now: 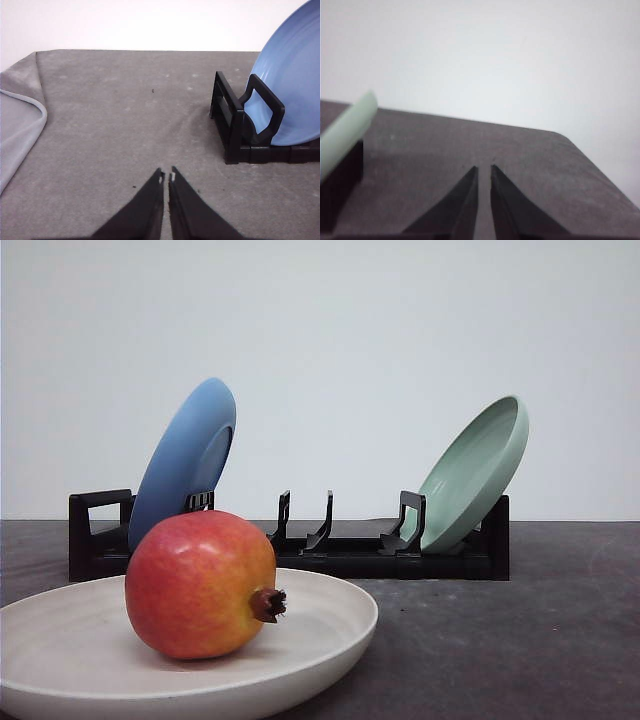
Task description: Place pomegranate in white plate
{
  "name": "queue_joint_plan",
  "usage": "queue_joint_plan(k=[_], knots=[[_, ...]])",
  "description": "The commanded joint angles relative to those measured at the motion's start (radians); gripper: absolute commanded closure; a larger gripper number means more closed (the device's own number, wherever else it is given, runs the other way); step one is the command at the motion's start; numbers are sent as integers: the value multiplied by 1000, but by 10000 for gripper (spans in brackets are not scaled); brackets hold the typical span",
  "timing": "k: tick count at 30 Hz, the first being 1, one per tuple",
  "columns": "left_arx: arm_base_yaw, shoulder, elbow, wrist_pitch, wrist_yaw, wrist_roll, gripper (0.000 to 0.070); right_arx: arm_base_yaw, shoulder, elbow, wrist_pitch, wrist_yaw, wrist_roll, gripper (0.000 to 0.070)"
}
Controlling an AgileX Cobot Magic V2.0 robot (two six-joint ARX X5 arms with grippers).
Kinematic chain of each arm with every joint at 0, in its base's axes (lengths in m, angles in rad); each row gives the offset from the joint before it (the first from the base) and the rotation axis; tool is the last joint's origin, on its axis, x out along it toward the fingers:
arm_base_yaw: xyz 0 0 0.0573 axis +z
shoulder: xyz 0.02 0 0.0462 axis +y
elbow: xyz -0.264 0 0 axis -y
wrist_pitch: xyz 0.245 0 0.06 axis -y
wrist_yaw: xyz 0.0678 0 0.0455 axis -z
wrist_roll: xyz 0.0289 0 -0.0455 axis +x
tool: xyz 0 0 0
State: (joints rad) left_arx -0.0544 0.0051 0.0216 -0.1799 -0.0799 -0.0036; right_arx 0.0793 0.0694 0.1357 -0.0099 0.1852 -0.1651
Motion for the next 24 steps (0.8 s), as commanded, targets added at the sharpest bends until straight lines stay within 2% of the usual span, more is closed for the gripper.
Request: queue_joint_plan(k=[1,7,17,24], knots=[[0,-2,-10,-6,2,-5,700,-6,-27,-36,17,-2,-25,655],[0,-2,-10,-6,2,-5,700,-14,-66,-123,21,-2,30,655],[0,-2,-10,-6,2,-5,700,-14,-66,-126,-150,-5,106,655],[0,-2,-10,-6,2,-5,700,-19,-66,-126,-168,-98,101,655]])
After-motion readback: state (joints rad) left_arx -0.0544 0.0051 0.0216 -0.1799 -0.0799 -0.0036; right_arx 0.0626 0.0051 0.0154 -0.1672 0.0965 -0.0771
